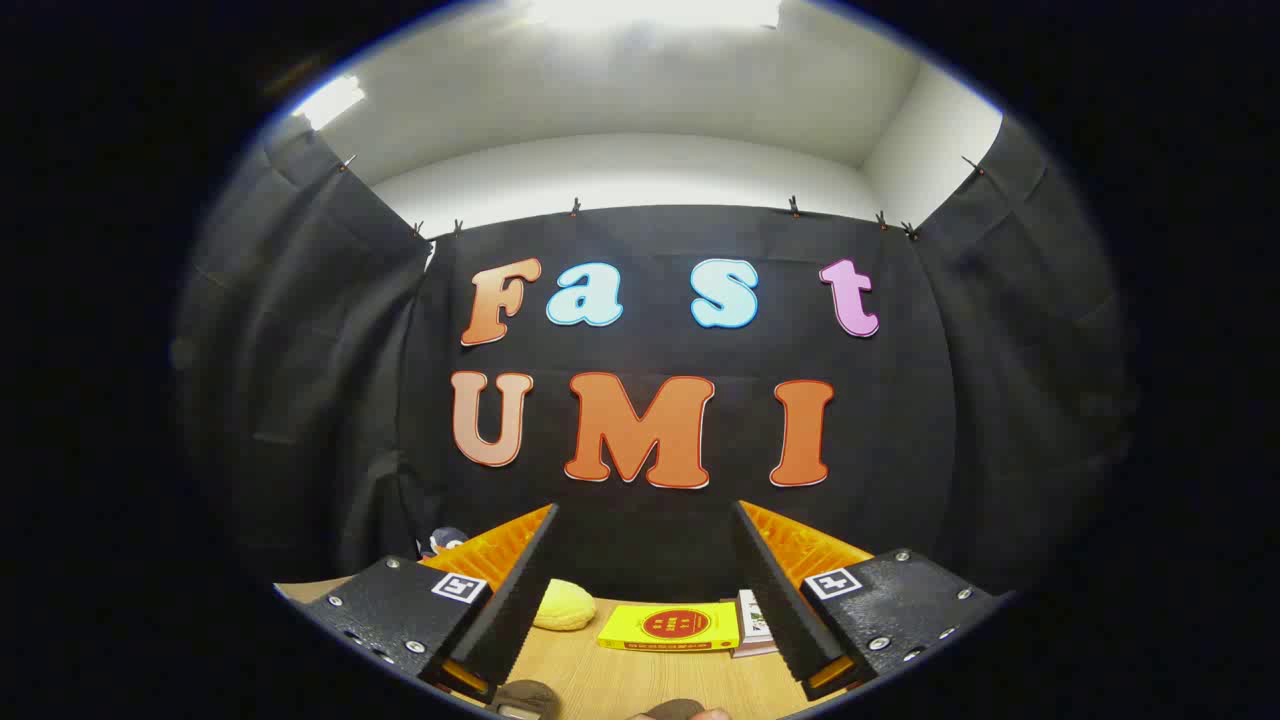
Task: Open the storage box then place both shoes into the box .Put the left shoe in first, then the right shoe, with the right side of both shoes facing outward in a uniform manner.
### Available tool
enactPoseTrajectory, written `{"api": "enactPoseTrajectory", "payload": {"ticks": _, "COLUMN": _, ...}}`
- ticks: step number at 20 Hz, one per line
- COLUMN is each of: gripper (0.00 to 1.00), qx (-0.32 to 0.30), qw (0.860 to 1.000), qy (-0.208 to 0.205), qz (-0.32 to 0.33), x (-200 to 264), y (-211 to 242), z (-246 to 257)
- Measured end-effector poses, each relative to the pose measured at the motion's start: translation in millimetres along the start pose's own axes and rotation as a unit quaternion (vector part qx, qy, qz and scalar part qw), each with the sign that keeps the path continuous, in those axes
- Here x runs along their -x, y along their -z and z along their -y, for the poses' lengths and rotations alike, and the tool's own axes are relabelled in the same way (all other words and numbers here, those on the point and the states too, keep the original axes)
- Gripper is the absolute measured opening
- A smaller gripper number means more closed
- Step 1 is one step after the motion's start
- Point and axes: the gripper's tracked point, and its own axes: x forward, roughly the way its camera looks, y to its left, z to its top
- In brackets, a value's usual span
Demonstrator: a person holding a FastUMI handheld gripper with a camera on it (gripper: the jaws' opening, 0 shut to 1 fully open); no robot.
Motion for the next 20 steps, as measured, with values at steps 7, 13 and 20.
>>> {"api": "enactPoseTrajectory", "payload": {"ticks": 7, "gripper": 1.0, "qx": 0.003, "qw": 1.0, "qy": -0.006, "qz": -0.011, "x": -4.8, "y": 6.5, "z": -7.7}}
{"api": "enactPoseTrajectory", "payload": {"ticks": 13, "gripper": 1.0, "qx": 0.001, "qw": 1.0, "qy": -0.01, "qz": -0.021, "x": -9.1, "y": 11.1, "z": -4.4}}
{"api": "enactPoseTrajectory", "payload": {"ticks": 20, "gripper": 1.0, "qx": -0.039, "qw": 0.997, "qy": -0.033, "qz": -0.049, "x": -19.5, "y": 23.9, "z": -10.0}}
